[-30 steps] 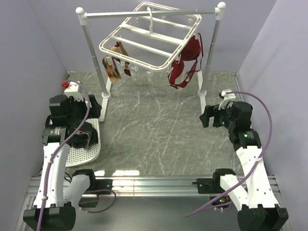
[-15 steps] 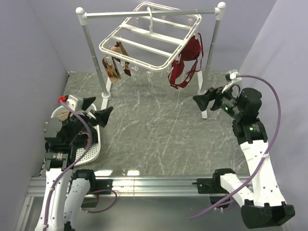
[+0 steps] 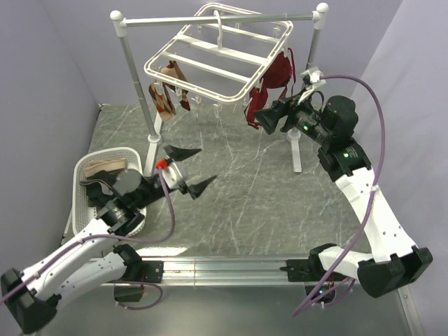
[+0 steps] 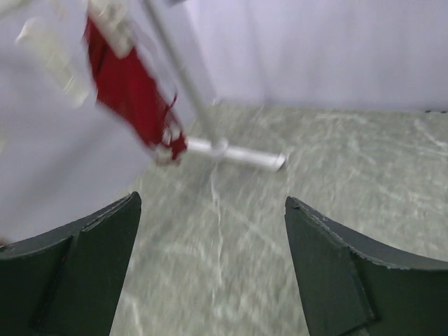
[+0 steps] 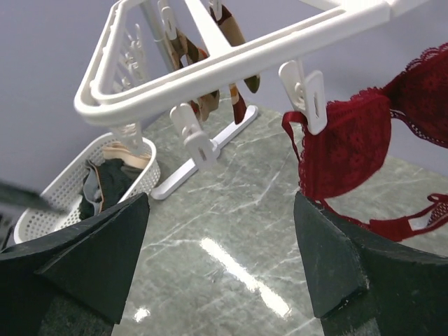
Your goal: Clip the underwear to the hanger
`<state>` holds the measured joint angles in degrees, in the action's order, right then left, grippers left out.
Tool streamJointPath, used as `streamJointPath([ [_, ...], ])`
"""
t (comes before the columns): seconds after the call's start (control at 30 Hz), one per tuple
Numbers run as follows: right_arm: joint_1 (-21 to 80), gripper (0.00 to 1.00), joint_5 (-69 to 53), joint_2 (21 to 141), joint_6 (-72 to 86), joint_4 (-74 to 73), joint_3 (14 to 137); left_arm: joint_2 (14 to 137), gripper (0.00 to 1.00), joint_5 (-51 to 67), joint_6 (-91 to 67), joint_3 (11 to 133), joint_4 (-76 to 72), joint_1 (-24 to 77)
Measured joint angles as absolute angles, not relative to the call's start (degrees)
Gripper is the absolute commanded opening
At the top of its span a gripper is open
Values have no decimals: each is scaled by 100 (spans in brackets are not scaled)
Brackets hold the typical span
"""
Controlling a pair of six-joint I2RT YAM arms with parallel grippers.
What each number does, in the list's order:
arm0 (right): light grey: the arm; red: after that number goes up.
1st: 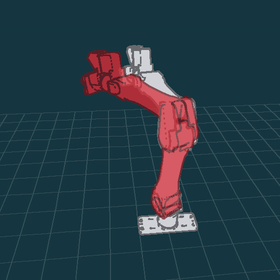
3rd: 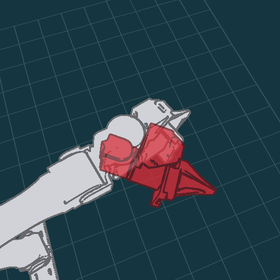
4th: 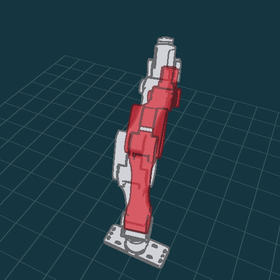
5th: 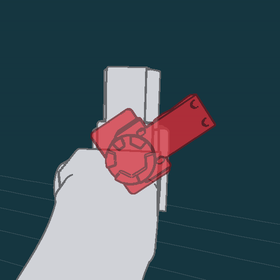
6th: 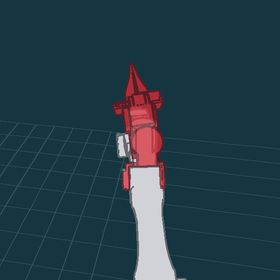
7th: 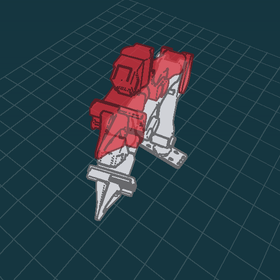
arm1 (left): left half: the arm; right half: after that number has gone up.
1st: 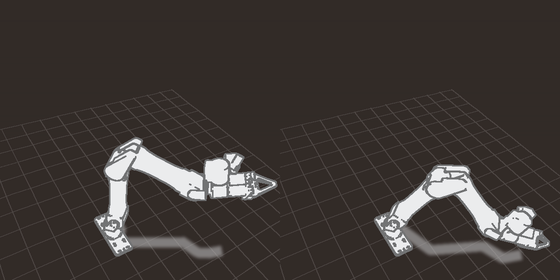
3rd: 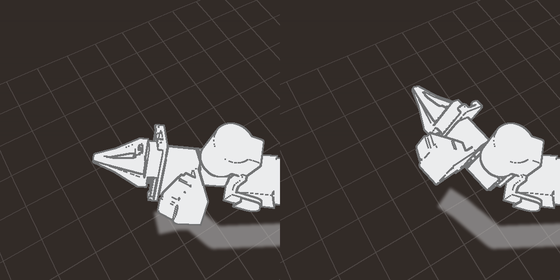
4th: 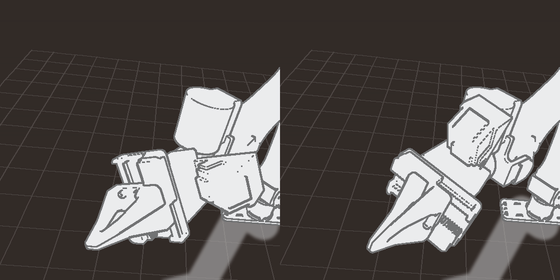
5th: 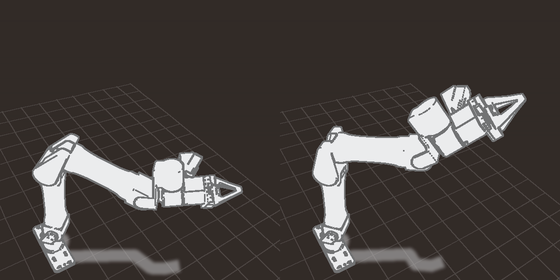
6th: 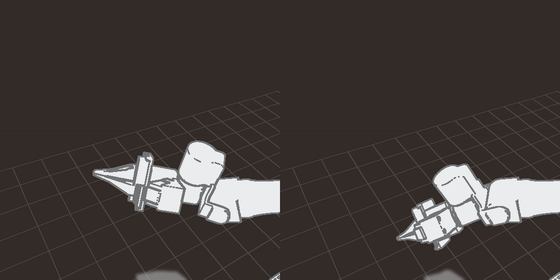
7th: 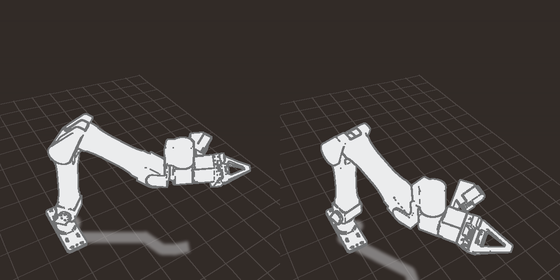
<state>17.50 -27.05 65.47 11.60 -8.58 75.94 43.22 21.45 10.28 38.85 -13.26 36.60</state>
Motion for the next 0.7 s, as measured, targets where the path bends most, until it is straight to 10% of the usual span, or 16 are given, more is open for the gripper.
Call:
streamJointPath([
  [0.23, 2008, 85, -2530, 6921, 1149, -615, 7749, 5336, 74, 692, 1970, 4029, -2801, 5478],
  [0.7, 2049, 83, -2309, 6930, 1354, -360, 7992, 8114, 62, -1118, 2283, 5708, -5024, 5747],
])
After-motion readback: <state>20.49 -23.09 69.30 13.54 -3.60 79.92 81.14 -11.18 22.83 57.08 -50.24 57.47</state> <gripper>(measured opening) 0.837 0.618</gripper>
